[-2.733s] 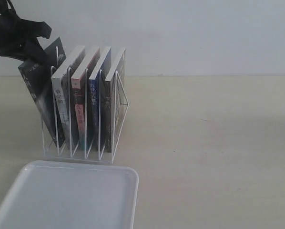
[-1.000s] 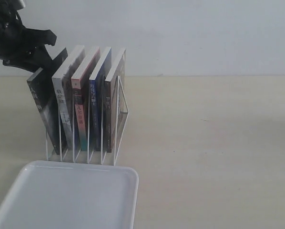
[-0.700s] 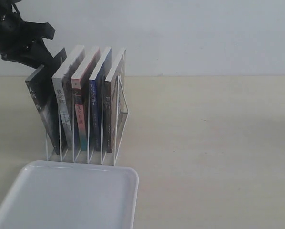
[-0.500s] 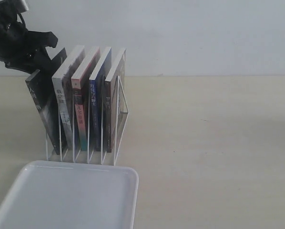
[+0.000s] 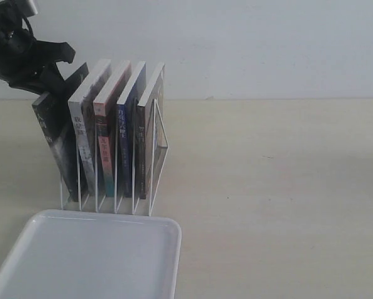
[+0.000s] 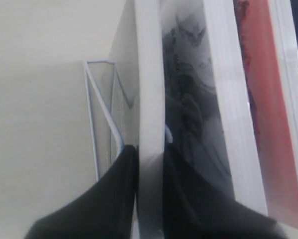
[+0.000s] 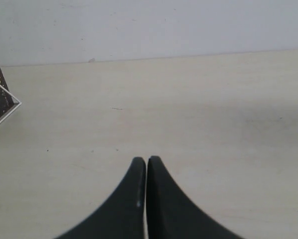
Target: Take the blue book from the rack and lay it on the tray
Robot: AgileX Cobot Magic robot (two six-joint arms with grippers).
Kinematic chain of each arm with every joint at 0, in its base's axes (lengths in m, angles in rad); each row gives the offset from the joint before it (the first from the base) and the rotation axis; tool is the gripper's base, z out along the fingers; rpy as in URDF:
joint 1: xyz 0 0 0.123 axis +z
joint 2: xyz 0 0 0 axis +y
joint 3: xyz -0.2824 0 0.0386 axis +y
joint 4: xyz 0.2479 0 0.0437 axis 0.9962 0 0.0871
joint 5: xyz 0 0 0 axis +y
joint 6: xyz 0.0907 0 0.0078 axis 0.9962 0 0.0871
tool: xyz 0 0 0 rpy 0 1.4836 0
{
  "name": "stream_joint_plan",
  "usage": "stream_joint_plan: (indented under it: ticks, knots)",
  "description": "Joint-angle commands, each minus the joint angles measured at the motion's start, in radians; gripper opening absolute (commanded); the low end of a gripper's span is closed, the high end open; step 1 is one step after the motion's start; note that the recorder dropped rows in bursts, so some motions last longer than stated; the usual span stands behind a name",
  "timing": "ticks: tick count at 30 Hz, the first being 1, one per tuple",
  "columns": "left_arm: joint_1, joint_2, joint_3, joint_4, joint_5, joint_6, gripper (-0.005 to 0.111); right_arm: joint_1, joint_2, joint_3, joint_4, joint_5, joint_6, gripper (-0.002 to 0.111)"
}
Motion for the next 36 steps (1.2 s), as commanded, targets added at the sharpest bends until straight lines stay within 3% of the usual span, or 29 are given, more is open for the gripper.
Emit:
stream_joint_plan:
  ticks: [1,11,21,36]
  knots:
    - [-0.002,-0.012,-0.041,-0.018,0.040,0.010,0.004,-0.003,-0.005,-0.001,-0.005,-0.006,0.000,0.000]
    - [-0.002,-0.075,-0.111,-0.058,0.067,-0.002,0.004,-0.003,-0.005,-0.001,-0.005,-0.005,0.000,0.000]
    - [-0.002,-0.123,-0.216,-0.058,0.179,-0.041,0.004,-0.003,-0.005,-0.001,-0.003,-0.005,0.003,0.000]
    - [-0.002,-0.117,-0.227,-0.034,0.212,-0.060,0.004,-0.003,-0.005,-0.001,-0.003,-0.005,0.003,0.000]
